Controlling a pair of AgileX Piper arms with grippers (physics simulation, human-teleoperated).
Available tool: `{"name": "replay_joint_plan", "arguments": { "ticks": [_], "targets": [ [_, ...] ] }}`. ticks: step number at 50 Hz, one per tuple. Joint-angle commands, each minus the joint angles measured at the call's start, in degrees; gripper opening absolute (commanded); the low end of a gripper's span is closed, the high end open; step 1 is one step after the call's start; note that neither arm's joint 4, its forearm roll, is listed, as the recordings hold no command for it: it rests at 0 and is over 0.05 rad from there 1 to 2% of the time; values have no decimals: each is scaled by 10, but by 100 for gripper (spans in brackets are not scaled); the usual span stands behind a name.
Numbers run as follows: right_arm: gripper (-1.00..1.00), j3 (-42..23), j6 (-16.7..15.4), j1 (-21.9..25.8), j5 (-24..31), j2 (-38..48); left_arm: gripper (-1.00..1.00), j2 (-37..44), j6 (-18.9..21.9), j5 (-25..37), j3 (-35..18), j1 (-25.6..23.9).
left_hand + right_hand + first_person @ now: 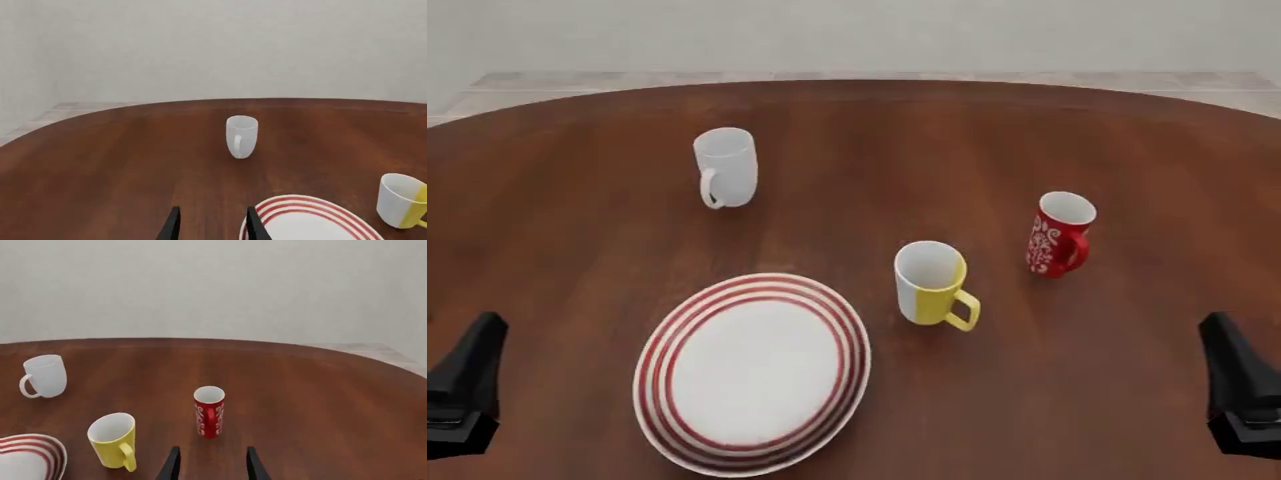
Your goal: Pick up the red mug and put it on the plate
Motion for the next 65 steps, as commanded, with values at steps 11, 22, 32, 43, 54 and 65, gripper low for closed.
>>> {"name": "replay_joint_plan", "arguments": {
  "ticks": [11,22,32,43,54,65],
  "targets": [
    [100,0,-3,6,4,1,100,-2,-5,-4,2,2],
    [100,-26,-8,7,3,25,100,-2,-5,-6,3,3],
    [100,-114,-16,41,-3,119,100,-1,-6,-5,1,3],
    [100,-197,-21,62,-15,235,100,-2,-11,-6,1,5],
    [100,-285,-10,0,-17,392,100,-2,-10,-5,-2,5],
    [100,-370,32,3,-2,509,100,-2,-9,-9,2,3]
  ]
}}
